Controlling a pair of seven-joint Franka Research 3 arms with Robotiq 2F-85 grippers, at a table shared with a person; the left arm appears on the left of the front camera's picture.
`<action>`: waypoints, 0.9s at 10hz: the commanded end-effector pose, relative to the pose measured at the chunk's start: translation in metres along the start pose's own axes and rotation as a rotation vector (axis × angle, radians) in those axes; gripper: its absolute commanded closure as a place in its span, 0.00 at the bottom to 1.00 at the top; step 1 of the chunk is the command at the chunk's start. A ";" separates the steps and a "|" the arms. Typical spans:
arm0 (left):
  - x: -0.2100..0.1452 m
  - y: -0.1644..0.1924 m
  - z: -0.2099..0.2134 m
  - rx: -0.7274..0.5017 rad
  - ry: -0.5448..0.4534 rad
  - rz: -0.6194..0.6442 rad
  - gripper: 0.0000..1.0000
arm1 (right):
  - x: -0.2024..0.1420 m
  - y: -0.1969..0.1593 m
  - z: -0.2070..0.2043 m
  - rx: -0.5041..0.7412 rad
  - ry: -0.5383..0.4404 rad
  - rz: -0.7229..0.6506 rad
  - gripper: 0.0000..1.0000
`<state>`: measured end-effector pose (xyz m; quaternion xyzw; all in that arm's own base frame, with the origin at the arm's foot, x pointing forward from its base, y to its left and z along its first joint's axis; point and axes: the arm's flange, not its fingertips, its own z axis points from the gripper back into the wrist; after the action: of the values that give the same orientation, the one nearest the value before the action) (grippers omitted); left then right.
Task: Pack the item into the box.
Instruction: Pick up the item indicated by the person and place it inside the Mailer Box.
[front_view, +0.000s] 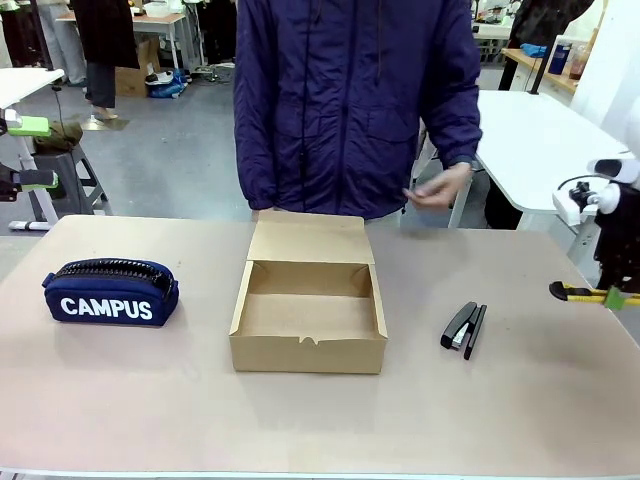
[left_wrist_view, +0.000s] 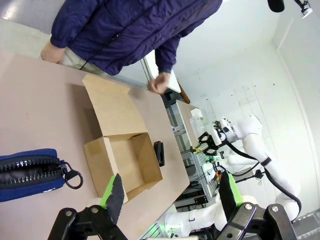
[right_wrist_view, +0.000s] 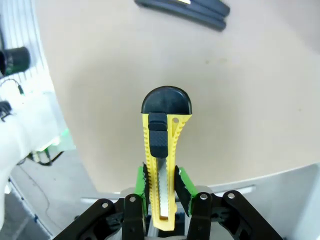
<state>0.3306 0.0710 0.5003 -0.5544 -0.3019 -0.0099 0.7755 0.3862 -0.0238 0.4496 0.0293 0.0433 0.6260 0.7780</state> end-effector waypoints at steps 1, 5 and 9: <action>0.000 0.000 -0.003 -0.022 -0.013 -0.016 0.00 | 0.004 0.012 0.006 -0.103 -0.039 -0.068 1.00; 0.000 0.000 -0.003 -0.022 -0.013 -0.016 0.00 | 0.003 0.010 0.013 -0.039 -0.014 -0.009 1.00; 0.000 0.000 -0.003 -0.022 -0.013 -0.016 0.00 | 0.064 0.029 0.043 -0.168 -0.010 0.005 0.70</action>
<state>0.3307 0.0713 0.5003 -0.5547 -0.3017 -0.0098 0.7754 0.3780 0.0134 0.4779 -0.0017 0.0042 0.6278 0.7784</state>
